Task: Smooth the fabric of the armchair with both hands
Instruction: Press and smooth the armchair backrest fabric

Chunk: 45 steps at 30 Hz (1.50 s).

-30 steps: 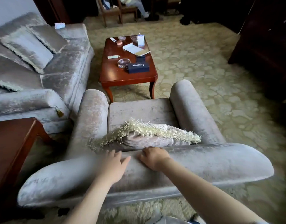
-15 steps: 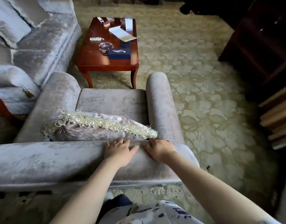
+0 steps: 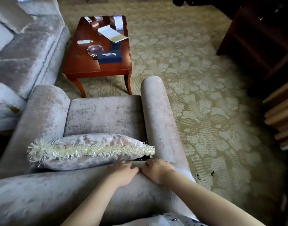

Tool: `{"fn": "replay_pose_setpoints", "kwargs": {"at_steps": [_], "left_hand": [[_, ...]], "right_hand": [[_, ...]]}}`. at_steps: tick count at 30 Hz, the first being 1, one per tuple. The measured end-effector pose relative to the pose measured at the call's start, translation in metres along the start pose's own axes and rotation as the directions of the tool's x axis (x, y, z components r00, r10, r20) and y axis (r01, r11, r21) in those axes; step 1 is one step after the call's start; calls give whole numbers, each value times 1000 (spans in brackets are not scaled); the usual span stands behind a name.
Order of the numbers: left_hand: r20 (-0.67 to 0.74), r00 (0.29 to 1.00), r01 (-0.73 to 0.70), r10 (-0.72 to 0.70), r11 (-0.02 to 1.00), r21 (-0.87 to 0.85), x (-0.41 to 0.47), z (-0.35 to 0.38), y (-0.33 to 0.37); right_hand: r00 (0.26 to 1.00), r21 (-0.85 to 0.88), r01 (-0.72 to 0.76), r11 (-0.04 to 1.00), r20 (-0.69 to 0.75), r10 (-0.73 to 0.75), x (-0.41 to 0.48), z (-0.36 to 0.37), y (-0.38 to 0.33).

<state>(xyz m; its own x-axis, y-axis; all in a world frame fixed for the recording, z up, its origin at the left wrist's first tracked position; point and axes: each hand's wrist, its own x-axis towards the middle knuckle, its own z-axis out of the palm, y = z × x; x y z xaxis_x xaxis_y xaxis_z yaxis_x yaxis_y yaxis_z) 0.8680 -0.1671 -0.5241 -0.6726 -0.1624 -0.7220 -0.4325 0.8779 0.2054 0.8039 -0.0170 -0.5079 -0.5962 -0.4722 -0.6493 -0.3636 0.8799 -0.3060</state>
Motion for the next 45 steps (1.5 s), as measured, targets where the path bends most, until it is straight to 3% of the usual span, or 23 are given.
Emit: {"fn": "replay_pose_setpoints", "kwargs": {"at_steps": [8, 12, 20, 37, 40, 45], "left_hand": [[-11, 1000, 8, -8, 1000, 25, 8, -18, 11], [-75, 997, 19, -17, 1000, 25, -2, -10, 9], [-76, 997, 21, -22, 1000, -9, -15, -2, 6], [-13, 999, 29, -30, 999, -20, 10, -11, 6], [-41, 999, 17, -18, 1000, -9, 15, -18, 10], [-93, 996, -5, 6, 1000, 7, -1, -5, 7]], "right_hand": [[1000, 42, -10, 999, 6, 10, 3, -23, 3], [995, 27, -36, 999, -90, 39, -17, -16, 6], [984, -76, -9, 997, -181, -5, -36, -4, 21], [993, -67, -84, 994, -86, 78, -16, -21, 22], [989, -4, -108, 994, -102, 107, -14, -31, 27], [976, -99, -83, 992, -208, 61, -39, -11, 30]]}}
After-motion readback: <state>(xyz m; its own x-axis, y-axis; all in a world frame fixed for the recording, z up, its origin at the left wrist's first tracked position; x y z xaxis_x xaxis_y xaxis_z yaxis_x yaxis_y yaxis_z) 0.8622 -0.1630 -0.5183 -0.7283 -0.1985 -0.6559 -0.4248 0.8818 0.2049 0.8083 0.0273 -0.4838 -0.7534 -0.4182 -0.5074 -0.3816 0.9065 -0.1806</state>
